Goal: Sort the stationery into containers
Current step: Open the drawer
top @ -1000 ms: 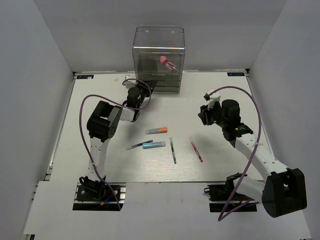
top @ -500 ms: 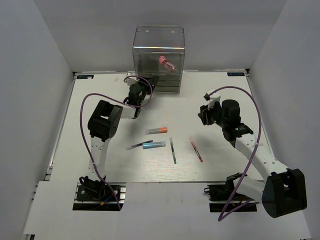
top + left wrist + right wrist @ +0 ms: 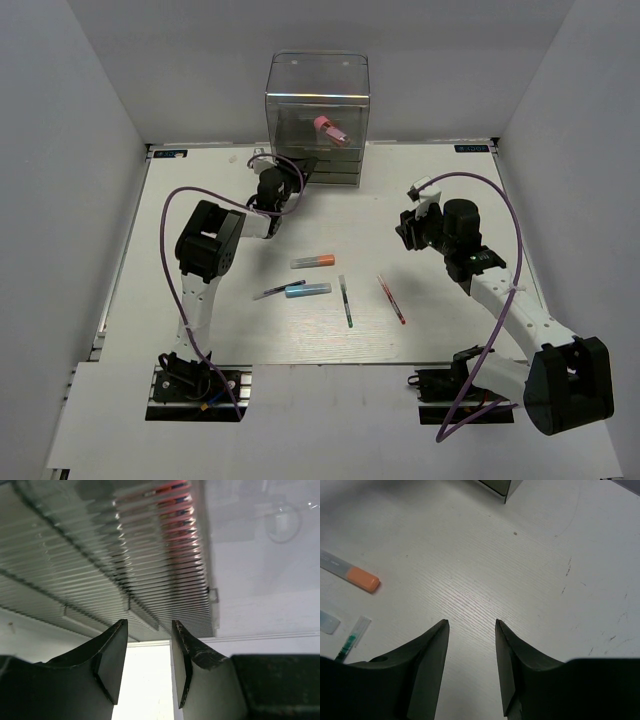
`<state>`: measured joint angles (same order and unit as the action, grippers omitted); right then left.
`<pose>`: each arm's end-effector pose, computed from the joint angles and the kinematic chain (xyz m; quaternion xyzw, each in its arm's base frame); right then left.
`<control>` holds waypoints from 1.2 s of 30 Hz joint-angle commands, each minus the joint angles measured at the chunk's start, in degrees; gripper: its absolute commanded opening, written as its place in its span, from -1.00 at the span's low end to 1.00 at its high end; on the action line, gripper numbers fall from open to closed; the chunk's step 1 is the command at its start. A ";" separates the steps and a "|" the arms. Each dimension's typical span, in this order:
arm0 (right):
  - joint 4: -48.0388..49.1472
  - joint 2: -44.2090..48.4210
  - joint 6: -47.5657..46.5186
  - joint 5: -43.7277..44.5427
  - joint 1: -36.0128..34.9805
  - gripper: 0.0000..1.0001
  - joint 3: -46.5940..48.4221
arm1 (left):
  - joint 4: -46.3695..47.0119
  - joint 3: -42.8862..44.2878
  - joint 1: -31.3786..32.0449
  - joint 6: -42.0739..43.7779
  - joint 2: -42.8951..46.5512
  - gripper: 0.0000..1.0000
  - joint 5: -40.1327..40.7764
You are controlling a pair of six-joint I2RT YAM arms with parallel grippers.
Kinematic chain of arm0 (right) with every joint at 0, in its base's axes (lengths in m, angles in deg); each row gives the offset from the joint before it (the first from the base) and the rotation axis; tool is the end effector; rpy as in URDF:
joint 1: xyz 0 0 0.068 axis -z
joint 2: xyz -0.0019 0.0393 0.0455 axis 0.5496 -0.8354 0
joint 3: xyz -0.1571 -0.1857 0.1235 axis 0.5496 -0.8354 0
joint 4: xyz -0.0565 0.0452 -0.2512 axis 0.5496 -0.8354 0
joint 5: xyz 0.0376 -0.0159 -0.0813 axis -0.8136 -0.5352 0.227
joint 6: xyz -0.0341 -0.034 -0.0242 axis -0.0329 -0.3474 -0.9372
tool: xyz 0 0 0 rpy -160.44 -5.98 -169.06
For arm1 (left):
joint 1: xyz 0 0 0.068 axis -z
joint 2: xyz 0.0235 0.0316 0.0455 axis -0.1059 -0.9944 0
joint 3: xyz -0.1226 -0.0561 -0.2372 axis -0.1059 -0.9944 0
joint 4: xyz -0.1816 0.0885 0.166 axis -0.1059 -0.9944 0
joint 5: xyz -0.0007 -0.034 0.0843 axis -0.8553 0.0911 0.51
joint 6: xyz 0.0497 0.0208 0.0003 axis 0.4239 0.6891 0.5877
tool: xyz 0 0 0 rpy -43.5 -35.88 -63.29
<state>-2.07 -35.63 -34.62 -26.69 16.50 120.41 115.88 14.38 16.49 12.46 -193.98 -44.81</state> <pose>0.2399 0.0796 0.2667 -0.2521 0.7795 0.1048 0.5638 0.4531 -0.1869 0.1426 -0.3239 0.6582 -0.4944 0.4663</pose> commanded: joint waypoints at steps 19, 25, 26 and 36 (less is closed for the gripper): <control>2.76 -0.11 -0.97 0.17 0.40 -0.03 0.09 | 2.60 4.63 -0.24 -0.79 -2.85 -0.42 2.40; 2.67 0.16 -0.89 0.17 0.23 -0.03 -0.17 | 5.41 4.10 -0.24 -1.32 -3.38 -0.48 3.54; 2.67 0.16 -0.97 0.17 0.40 -0.03 -0.09 | 5.42 4.10 -0.24 -1.84 -3.38 -0.48 3.54; 2.49 0.33 -0.80 0.26 0.32 -0.03 -0.26 | 11.22 1.20 -0.24 -4.22 -3.91 -0.92 5.21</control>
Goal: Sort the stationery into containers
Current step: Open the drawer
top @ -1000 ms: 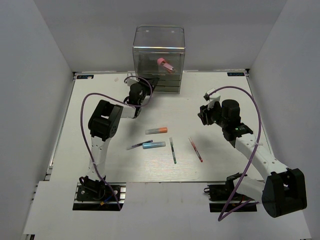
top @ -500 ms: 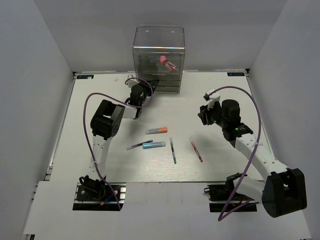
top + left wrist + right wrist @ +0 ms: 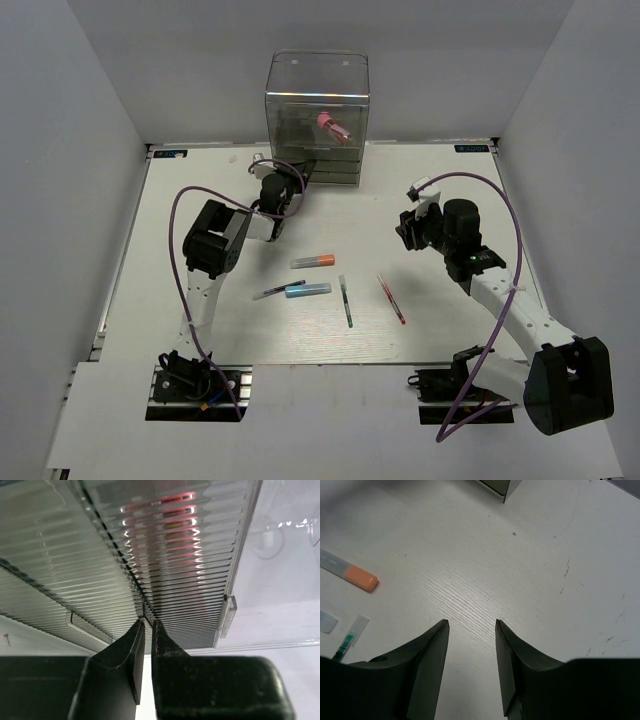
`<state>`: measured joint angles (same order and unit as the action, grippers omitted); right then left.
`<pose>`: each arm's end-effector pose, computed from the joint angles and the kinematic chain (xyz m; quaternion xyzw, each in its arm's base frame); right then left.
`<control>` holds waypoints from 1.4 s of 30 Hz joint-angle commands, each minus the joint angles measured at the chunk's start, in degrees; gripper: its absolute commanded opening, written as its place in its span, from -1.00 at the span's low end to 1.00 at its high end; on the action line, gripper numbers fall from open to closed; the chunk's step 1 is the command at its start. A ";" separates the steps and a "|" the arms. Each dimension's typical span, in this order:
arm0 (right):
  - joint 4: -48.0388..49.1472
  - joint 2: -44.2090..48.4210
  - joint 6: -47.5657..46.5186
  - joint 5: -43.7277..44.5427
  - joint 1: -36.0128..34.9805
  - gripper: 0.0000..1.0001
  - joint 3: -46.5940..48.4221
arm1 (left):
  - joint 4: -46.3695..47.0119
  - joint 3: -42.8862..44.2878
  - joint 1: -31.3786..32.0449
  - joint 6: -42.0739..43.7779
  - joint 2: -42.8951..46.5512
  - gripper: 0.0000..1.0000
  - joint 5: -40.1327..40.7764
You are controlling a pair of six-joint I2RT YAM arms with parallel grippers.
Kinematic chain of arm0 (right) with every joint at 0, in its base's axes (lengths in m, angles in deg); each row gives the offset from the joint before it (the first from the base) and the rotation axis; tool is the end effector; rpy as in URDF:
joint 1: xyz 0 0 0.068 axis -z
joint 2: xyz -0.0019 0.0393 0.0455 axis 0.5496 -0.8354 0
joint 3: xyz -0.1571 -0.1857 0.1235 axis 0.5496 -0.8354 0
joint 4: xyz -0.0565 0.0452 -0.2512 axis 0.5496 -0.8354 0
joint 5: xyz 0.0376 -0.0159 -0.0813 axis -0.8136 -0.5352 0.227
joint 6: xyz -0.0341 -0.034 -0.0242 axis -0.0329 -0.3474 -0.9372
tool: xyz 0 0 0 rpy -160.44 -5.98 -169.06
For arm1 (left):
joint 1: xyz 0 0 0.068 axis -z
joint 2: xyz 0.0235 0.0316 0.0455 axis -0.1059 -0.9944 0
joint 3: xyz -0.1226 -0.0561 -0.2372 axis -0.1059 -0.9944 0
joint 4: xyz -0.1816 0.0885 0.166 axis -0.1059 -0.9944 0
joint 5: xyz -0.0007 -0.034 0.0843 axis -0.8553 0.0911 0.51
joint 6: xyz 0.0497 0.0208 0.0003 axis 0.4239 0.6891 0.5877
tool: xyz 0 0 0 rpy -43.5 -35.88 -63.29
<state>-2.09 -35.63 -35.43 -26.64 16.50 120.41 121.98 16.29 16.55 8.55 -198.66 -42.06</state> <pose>0.2399 0.0796 0.2667 -0.2574 0.7779 0.1004 0.5644 0.4609 -0.1889 0.1254 -0.3517 0.6208 -0.5151 0.4749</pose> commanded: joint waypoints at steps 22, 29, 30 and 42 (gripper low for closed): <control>2.60 0.51 0.01 -0.66 0.23 -0.03 -0.44 | 11.35 -11.50 0.74 -0.31 4.64 -1.00 0.26; 2.78 0.33 0.10 -1.10 0.23 -0.03 -0.53 | 11.89 -18.54 0.75 0.83 9.46 -1.00 -0.97; 2.69 0.42 0.19 -1.28 0.14 -0.03 -0.61 | 11.37 -19.15 0.75 1.36 10.08 -1.00 -0.97; 1.29 0.33 -0.60 -3.99 0.06 0.12 -0.27 | -4.10 -15.99 0.22 4.87 15.52 0.06 -4.84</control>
<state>-2.15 -35.63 -35.45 -28.02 16.50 120.39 124.82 -0.41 17.01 10.38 -188.50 -44.81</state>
